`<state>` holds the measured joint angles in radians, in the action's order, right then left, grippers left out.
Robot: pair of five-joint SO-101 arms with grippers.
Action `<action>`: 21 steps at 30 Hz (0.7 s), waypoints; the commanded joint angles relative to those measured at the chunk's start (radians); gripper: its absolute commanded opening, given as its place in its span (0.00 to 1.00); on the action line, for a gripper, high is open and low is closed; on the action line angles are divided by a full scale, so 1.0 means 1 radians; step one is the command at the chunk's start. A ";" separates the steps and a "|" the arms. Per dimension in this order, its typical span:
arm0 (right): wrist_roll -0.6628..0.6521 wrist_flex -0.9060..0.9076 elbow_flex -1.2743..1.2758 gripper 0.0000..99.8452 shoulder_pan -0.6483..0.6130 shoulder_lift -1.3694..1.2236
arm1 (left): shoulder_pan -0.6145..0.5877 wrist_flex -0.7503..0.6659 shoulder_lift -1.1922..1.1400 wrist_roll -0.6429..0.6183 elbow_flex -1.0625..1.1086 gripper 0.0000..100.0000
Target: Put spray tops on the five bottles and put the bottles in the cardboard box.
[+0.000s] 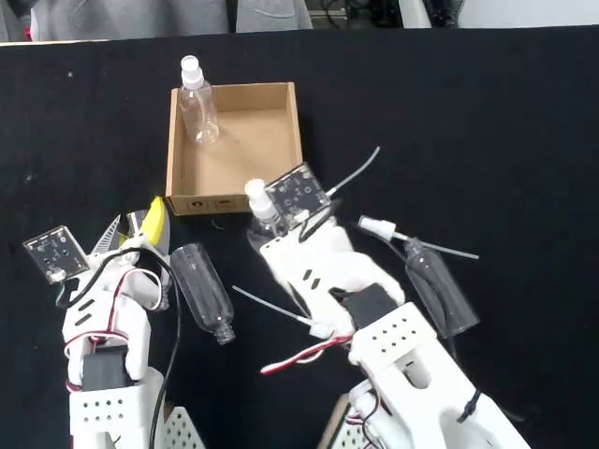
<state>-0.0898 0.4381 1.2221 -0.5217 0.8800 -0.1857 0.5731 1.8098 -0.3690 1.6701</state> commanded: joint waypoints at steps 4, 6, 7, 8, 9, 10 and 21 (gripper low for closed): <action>0.006 -0.144 -0.030 0.02 0.143 0.045 | -0.015 -0.021 0.005 0.014 0.031 0.22; 0.006 -0.152 -0.035 0.02 0.157 0.045 | -0.028 0.005 0.006 0.014 0.031 0.22; 0.006 -0.152 -0.035 0.02 0.157 0.045 | -0.039 0.015 0.011 0.015 0.031 0.22; 0.006 -0.152 -0.036 0.02 0.157 0.045 | -0.048 0.021 0.011 0.015 0.031 0.22; 0.006 -0.152 -0.036 0.02 0.157 0.045 | -0.056 0.021 0.011 0.015 0.031 0.22; 0.006 -0.152 -0.038 0.02 0.157 0.045 | -0.062 0.021 0.011 0.015 0.031 0.22; 0.008 -0.149 -0.124 0.02 0.157 0.042 | -0.062 0.021 0.011 0.014 0.031 0.22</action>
<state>-0.0882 0.3153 1.2037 -0.3974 0.8800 -0.2363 0.5915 1.8098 -0.3613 1.6747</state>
